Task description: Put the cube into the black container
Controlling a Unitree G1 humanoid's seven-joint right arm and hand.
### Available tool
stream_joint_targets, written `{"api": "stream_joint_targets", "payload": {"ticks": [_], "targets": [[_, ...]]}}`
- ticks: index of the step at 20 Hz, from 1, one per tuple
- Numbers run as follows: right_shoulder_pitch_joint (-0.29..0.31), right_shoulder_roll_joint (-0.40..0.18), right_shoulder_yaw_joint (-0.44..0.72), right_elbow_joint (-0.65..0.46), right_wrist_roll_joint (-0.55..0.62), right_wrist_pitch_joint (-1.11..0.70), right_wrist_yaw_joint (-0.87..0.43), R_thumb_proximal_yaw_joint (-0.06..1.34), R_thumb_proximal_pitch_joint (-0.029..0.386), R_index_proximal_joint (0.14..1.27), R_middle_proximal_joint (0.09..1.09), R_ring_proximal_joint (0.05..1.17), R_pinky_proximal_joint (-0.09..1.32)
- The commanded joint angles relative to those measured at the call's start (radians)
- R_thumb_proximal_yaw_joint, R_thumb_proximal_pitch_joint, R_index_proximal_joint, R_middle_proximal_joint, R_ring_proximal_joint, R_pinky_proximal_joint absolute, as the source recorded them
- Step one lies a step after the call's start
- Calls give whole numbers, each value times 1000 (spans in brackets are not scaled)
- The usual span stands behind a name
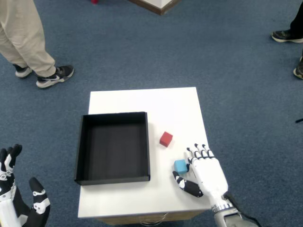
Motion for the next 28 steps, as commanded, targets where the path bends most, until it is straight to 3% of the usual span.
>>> {"api": "stream_joint_targets", "payload": {"ticks": [1, 19, 28], "targets": [[-25, -19, -9, -31, 8, -28, -74, 1225, 150, 1090, 273, 162, -31], [-31, -25, -5, -37, -19, -49, -233, 1208, 156, 1074, 304, 188, -18], [-75, -11, 16, -70, -54, -55, -378, 1209, 161, 1070, 320, 203, -8]]}}
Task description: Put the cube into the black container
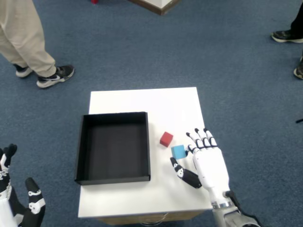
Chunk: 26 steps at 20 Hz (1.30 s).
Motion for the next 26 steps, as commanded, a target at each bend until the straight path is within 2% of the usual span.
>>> {"api": "stream_joint_targets", "payload": {"ticks": [1, 5, 11, 15, 21, 26], "targets": [[-60, -6, 10, -51, -15, -28, -113, 1210, 161, 1073, 323, 206, -6], [-78, -5, 27, -76, -26, -39, -147, 1211, 160, 1072, 322, 203, -10], [-120, -6, 79, -219, -24, -37, -155, 1214, 162, 1075, 324, 200, -14], [-162, -8, 133, -322, 9, -24, -92, 1217, 162, 1077, 329, 203, -13], [-218, -7, 241, -387, 95, 11, 49, 1211, 161, 1074, 325, 199, -12], [-254, -4, 375, -464, 195, 64, 133, 1204, 158, 1067, 322, 198, -8]]}}
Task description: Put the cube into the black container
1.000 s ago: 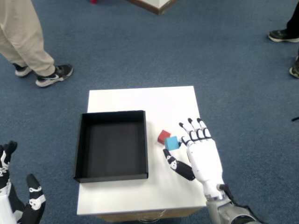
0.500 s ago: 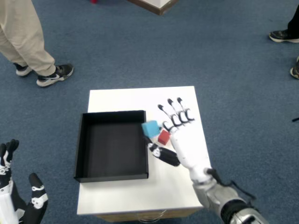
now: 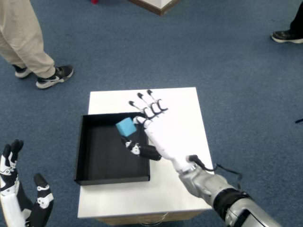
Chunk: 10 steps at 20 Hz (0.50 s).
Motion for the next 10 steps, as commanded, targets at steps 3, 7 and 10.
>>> {"api": "stream_joint_targets", "payload": {"ticks": [3, 7, 10], "targets": [[-84, -6, 113, -90, 132, 88, 55, 1202, 157, 1065, 324, 202, -3], [-111, -4, 233, -118, 231, 165, 92, 1200, 156, 1064, 329, 206, 5], [-125, -1, 323, -146, 304, 214, 121, 1197, 155, 1064, 327, 201, 2]]}}
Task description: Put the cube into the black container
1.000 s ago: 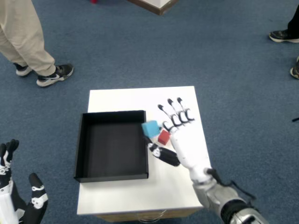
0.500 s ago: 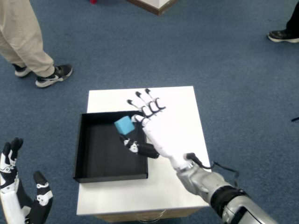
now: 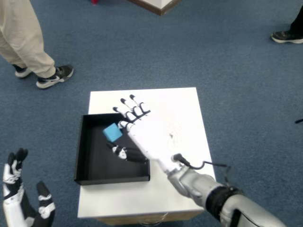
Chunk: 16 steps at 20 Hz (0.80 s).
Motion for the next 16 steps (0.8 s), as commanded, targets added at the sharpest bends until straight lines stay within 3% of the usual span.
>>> {"api": "stream_joint_targets", "payload": {"ticks": [1, 6, 12, 13, 14, 15, 16], "targets": [[-69, 2, 49, -77, 79, 52, 2, 1196, 155, 1063, 325, 199, -1], [-102, 2, 161, -144, 184, 145, 24, 1191, 153, 1065, 318, 186, -13], [-133, 2, 239, -144, 275, 194, 31, 1170, 150, 1060, 314, 182, -20], [-134, 3, 253, -134, 292, 199, 35, 1069, 142, 959, 314, 185, -18], [-134, 4, 268, -115, 310, 206, 45, 879, 120, 828, 309, 185, -18], [-136, 6, 284, -96, 325, 214, 54, 756, 103, 760, 301, 181, -21], [-138, 7, 296, -86, 334, 218, 58, 728, 102, 759, 296, 179, -22]]}}
